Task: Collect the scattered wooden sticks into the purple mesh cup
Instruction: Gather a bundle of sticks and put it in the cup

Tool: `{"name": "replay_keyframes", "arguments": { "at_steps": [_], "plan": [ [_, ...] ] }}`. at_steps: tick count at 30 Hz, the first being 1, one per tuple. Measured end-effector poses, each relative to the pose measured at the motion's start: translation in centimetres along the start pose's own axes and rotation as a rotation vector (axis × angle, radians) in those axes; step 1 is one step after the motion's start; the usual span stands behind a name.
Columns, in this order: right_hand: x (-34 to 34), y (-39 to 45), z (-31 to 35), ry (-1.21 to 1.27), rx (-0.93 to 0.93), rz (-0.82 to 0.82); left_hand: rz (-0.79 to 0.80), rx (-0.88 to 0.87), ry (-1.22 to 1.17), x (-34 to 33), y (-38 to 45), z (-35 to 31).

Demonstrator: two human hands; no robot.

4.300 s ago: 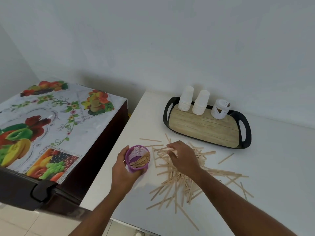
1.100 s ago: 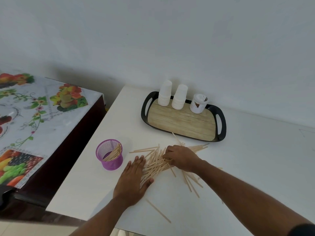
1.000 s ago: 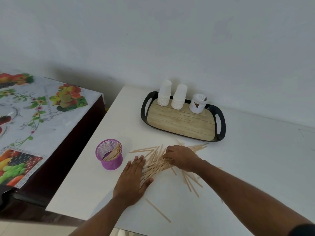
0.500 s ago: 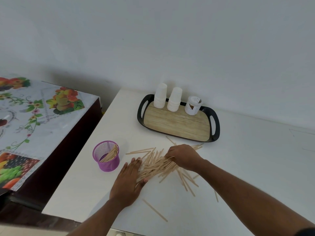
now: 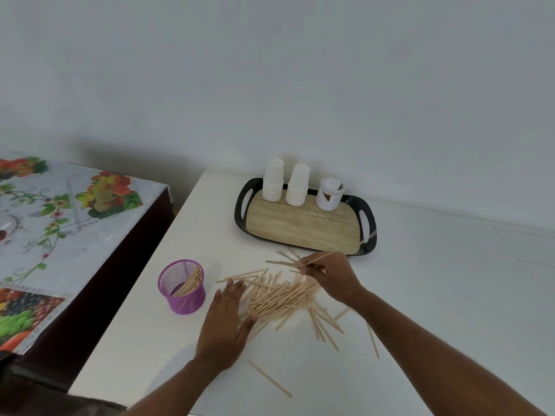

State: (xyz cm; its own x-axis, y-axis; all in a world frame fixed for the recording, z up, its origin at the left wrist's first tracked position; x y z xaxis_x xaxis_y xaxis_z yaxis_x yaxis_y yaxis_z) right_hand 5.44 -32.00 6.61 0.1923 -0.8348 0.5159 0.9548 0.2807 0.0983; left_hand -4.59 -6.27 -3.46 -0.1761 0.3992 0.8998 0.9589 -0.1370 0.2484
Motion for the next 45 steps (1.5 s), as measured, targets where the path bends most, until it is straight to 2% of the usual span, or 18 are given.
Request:
{"name": "replay_keyframes", "arguments": {
  "at_steps": [3,7,10,16,26,33,38,41,45],
  "plan": [
    [0.3,-0.4,-0.2,0.102,-0.035,-0.053,-0.002,0.021,-0.147,0.7,2.2,-2.8],
    [0.2,-0.9,-0.4,0.131,-0.072,-0.1,0.179,0.149,-0.535,0.2,5.6,-7.5],
    [-0.3,-1.1,-0.3,0.136,-0.07,-0.139,0.262,0.236,-0.698,-0.2,7.5,-10.1],
    [-1.4,-1.4,1.0,0.077,0.034,-0.216,0.245,0.316,-1.054,0.0,9.2,-12.4],
    [-2.0,-0.8,1.4,0.003,0.111,-0.364,0.153,0.515,-1.193,0.0,10.8,-13.5],
    [-3.3,-1.1,1.3,-0.092,0.169,-0.302,0.1,0.829,-1.373,-0.4,11.0,-13.5],
    [-3.8,-0.6,0.5,-0.23,0.168,-0.268,0.053,0.913,-1.517,-0.6,11.0,-13.2],
    [-3.5,-0.6,-0.1,-0.126,0.134,-0.26,0.051,0.964,-1.492,-1.1,10.8,-12.9],
    [-2.3,-1.0,-0.6,0.024,0.115,-0.334,0.039,0.982,-1.506,-1.0,10.9,-12.5]
  ]
}}
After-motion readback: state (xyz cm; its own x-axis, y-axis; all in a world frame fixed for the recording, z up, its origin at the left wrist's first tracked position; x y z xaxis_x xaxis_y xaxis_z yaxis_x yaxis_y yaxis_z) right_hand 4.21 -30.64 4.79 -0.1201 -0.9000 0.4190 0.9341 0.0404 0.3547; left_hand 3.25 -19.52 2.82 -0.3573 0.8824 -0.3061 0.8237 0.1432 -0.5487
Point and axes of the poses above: each hand's wrist, its own y-axis towards the middle knuckle, its own x-axis out of the back of the hand, z = x × y, the point moved 4 cm from there along y, towards the middle knuckle, and after that the axes turned 15 degrees about y, right-handed, at the moved point
